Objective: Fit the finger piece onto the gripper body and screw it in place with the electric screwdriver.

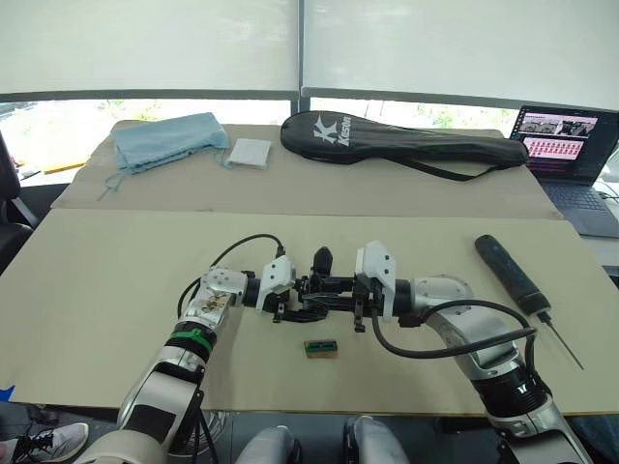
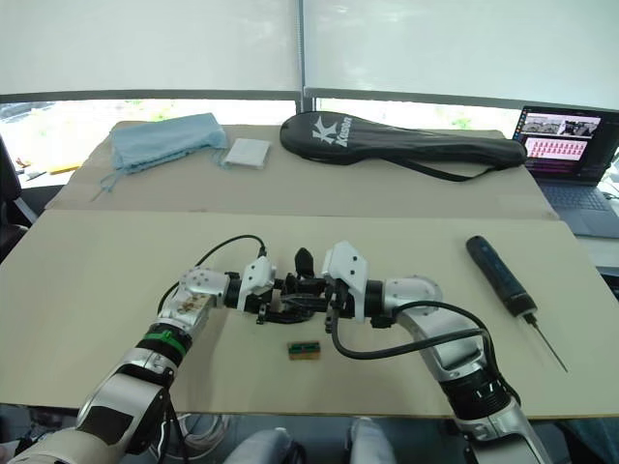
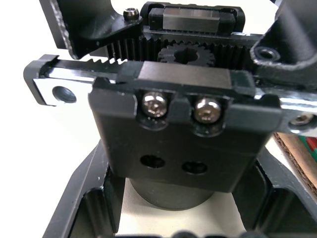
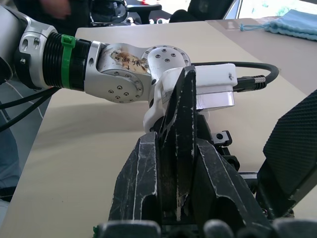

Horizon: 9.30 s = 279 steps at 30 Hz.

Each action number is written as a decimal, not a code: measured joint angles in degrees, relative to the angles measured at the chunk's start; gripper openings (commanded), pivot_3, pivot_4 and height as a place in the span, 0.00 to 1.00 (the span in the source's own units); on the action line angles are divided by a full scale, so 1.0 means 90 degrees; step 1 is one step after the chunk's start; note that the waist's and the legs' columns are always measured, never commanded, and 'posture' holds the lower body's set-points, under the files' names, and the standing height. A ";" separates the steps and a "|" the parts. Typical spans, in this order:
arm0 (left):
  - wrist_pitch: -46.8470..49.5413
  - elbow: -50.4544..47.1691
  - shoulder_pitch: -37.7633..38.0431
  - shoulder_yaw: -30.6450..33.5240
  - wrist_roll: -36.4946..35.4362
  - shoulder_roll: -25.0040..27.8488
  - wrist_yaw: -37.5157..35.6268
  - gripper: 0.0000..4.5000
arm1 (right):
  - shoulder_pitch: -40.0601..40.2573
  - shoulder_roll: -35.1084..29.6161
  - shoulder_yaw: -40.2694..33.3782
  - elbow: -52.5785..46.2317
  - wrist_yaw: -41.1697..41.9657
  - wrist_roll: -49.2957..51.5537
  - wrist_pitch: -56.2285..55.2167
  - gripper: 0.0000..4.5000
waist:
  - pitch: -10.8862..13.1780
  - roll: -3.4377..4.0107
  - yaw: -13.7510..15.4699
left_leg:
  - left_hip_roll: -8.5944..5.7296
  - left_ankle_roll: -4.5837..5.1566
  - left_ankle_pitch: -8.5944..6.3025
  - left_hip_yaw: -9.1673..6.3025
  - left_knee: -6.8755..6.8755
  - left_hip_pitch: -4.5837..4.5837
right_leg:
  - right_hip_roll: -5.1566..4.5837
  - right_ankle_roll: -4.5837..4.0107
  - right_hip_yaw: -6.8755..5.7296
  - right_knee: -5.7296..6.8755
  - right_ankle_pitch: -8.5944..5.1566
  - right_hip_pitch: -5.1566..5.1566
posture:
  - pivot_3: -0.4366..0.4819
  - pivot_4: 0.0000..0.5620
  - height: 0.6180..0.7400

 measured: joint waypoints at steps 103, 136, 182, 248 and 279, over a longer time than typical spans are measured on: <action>0.0217 -0.0278 0.0381 0.0101 -0.0077 0.0109 0.0678 0.99 | 0.0015 -0.0105 -0.1220 -0.1315 0.0760 0.1865 0.0236 1.00 | -0.0118 -0.0002 -0.0020 | 0.0005 0.0009 -0.0008 -0.0001 -0.0055 0.0006 | -0.0005 -0.0002 0.0008 -0.0027 0.0001 0.0006 | 0.48 0.27 1.00; 0.3351 -0.4333 0.2796 0.2955 -0.3141 0.2368 0.0924 0.99 | 0.6958 0.0466 -0.7724 -0.1600 -0.0691 0.2081 -0.1417 1.00 | -0.0049 0.0046 0.0005 | 0.0016 -0.0053 -0.0030 0.0018 -0.0123 0.0088 | 0.0008 0.0000 0.0034 -0.0044 -0.0014 0.0066 | 0.48 0.27 1.00; 0.4699 -0.5759 0.2081 0.2281 -0.3855 0.2510 0.0783 1.00 | -0.0037 -0.3684 -0.2233 0.5212 0.1837 -0.0679 0.0625 0.43 | 0.0063 0.0093 -0.0049 | 0.0019 -0.0012 -0.0004 0.0017 -0.0104 0.0038 | -0.0004 -0.0011 0.0010 -0.0055 -0.0018 0.0034 | 0.48 0.27 1.00; 0.3306 -0.5736 0.2964 0.1784 -0.3072 0.2688 0.0016 1.00 | -0.2061 -0.4886 0.2254 0.0092 0.1435 -0.0711 0.5726 0.99 | 0.0064 0.0078 -0.0022 | 0.0017 -0.0027 0.0009 0.0017 -0.0080 -0.0038 | -0.0007 -0.0023 0.0000 -0.0037 -0.0003 -0.0044 | 0.48 0.27 1.00; 0.3232 -0.5741 0.2968 0.1786 -0.2747 0.2777 0.0419 1.00 | -0.1398 -0.5112 0.0077 0.0305 0.1841 0.0010 0.5220 0.43 | 0.0053 0.0057 -0.0030 | 0.0016 -0.0030 0.0010 0.0016 -0.0075 -0.0041 | -0.0005 -0.0026 0.0001 -0.0032 0.0000 -0.0048 | 0.48 0.27 1.00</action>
